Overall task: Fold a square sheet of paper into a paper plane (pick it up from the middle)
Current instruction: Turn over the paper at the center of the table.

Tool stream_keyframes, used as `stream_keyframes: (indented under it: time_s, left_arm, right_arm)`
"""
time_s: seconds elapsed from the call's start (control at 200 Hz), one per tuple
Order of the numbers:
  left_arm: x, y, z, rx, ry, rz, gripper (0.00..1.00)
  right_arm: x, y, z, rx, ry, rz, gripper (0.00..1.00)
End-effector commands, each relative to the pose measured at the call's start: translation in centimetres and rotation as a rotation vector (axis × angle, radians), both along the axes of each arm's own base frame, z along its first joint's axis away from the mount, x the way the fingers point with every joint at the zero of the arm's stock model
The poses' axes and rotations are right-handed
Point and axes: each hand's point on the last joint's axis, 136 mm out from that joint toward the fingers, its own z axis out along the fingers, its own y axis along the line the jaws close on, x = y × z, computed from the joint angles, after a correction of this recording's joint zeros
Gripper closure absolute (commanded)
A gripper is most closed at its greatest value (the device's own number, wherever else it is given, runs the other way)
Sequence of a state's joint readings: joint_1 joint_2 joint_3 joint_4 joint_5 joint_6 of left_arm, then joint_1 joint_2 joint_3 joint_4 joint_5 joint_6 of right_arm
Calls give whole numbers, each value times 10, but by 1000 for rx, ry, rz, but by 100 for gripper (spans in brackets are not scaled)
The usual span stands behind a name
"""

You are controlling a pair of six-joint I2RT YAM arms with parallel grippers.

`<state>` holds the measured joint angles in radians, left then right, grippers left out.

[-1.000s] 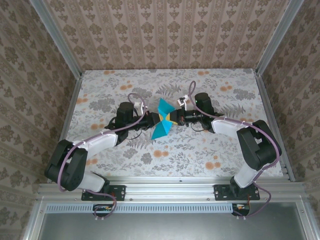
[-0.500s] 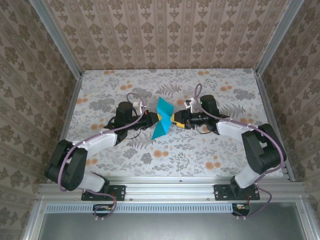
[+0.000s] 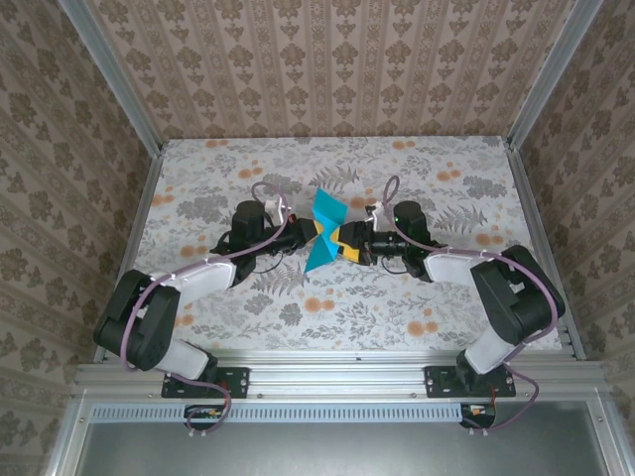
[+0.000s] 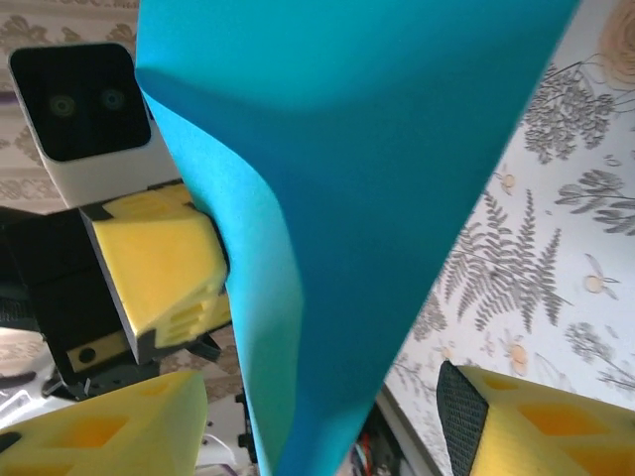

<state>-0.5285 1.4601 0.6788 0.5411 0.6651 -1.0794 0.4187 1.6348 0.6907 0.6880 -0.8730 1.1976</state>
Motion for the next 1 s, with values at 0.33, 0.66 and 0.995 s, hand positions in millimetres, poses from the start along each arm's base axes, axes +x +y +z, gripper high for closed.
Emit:
stream_keyframes:
  time_s: [0.33,0.66,0.995]
  left_arm:
    - [6,1,5,-24,-17,24,94]
    - [6,10,-7,-7,4,42,91]
    - [5,13,-7,-2,5,40,80]
  right_arm:
    - [7,14,15,158,19,-27,52]
    - [5,13,15,156,20,-21,69]
    - [5,10,14,129,19,-16,80]
